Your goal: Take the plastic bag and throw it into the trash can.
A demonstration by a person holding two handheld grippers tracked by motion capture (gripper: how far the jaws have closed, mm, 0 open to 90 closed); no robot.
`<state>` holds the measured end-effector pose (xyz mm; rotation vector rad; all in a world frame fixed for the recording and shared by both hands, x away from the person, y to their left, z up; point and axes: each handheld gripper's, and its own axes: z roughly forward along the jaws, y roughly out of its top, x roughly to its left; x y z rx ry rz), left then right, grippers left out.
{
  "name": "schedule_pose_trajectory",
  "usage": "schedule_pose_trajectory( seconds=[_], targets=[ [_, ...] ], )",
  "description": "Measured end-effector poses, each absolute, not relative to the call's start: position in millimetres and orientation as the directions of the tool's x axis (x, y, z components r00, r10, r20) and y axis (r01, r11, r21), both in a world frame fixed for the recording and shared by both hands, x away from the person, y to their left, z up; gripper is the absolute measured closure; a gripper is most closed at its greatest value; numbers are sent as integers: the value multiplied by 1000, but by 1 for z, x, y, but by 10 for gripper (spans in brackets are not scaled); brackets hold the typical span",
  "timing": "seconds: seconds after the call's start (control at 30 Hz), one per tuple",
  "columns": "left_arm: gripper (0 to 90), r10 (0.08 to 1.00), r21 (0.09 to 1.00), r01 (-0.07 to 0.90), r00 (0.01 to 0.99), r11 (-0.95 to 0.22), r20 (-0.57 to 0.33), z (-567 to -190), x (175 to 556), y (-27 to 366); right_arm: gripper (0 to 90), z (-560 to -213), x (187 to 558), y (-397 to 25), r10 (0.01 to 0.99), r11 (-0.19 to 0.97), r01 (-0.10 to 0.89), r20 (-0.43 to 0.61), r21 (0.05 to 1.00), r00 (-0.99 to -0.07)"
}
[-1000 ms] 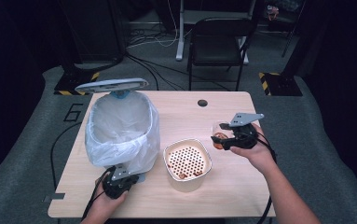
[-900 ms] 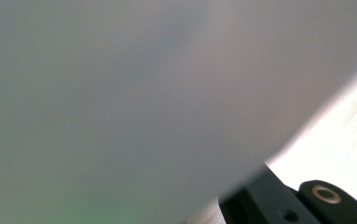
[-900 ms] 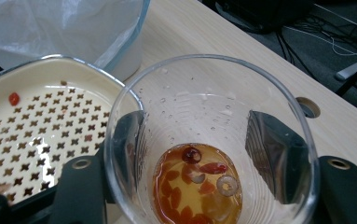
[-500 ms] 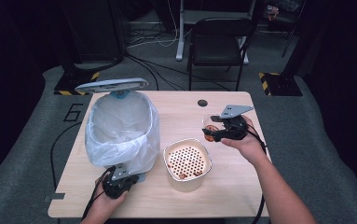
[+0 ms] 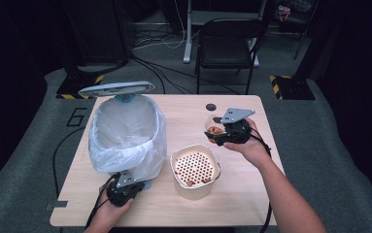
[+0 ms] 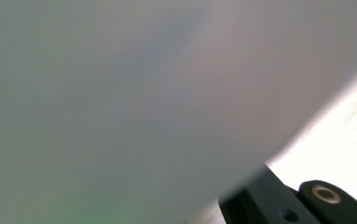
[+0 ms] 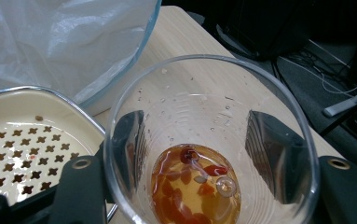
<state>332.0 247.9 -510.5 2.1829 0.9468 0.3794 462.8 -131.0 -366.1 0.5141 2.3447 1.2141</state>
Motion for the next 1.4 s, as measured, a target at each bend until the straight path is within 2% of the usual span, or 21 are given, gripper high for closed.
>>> schedule_pose_trajectory(
  seconds=[0.5,0.57,1.07,1.4],
  targets=[
    [900,726,714,515,687,-474,-14,-511,332,248,370,-359,443,-111,411,627,-24,-358,778,-839],
    [900,726,714,515,687,-474,-14,-511,332,248,370,-356,437,-107,386,652,-71,-411,755,-826],
    [900,726,714,515,687,-474,-14,-511,332,248,369,-353,414,-90,263,748,-233,-599,621,-756],
    [900,730,730,517,682,-446,-37,-512,331,246,370,-349,399,-83,196,792,-297,-682,534,-704]
  ],
)
